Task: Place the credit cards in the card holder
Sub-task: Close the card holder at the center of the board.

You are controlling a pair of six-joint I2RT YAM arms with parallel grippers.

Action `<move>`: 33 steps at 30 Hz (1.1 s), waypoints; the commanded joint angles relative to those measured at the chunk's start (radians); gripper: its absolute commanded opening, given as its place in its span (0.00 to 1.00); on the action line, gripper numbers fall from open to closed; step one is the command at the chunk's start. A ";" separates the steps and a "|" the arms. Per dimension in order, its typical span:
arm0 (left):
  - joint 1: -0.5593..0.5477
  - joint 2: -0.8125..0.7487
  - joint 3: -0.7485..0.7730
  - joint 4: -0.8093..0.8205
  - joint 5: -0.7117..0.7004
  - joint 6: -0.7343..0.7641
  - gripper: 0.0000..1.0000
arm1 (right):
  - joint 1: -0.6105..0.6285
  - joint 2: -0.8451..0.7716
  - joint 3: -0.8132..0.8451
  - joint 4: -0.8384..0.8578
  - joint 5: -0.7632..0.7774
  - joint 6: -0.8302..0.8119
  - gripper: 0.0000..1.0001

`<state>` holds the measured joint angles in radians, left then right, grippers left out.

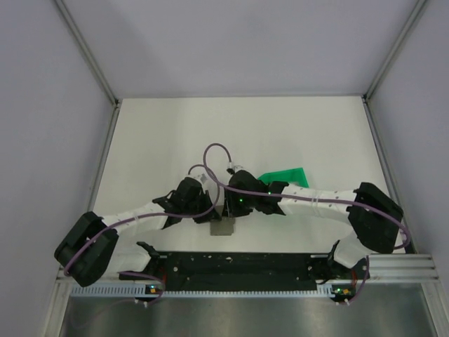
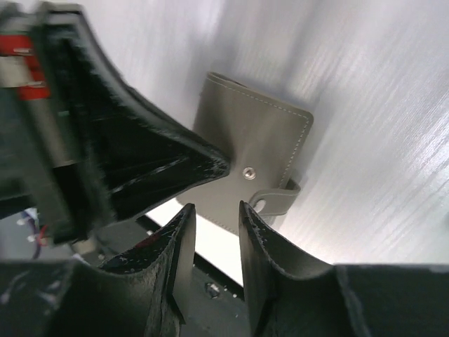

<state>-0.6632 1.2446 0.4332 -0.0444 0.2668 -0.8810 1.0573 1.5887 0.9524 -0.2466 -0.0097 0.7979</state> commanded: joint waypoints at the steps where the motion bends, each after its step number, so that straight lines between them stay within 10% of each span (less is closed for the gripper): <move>1: -0.003 -0.031 0.002 -0.014 -0.044 0.010 0.00 | -0.031 -0.168 -0.001 0.052 -0.009 -0.031 0.31; 22: -0.003 -0.275 -0.008 -0.092 -0.040 0.073 0.21 | -0.171 -0.388 -0.291 0.158 -0.120 -0.046 0.06; 33: -0.004 -0.152 -0.079 0.066 -0.054 0.105 0.05 | -0.171 -0.309 -0.328 0.278 -0.173 -0.078 0.04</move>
<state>-0.6632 1.0580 0.3683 -0.0933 0.2218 -0.8013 0.8890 1.2549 0.6281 -0.0734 -0.1444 0.7387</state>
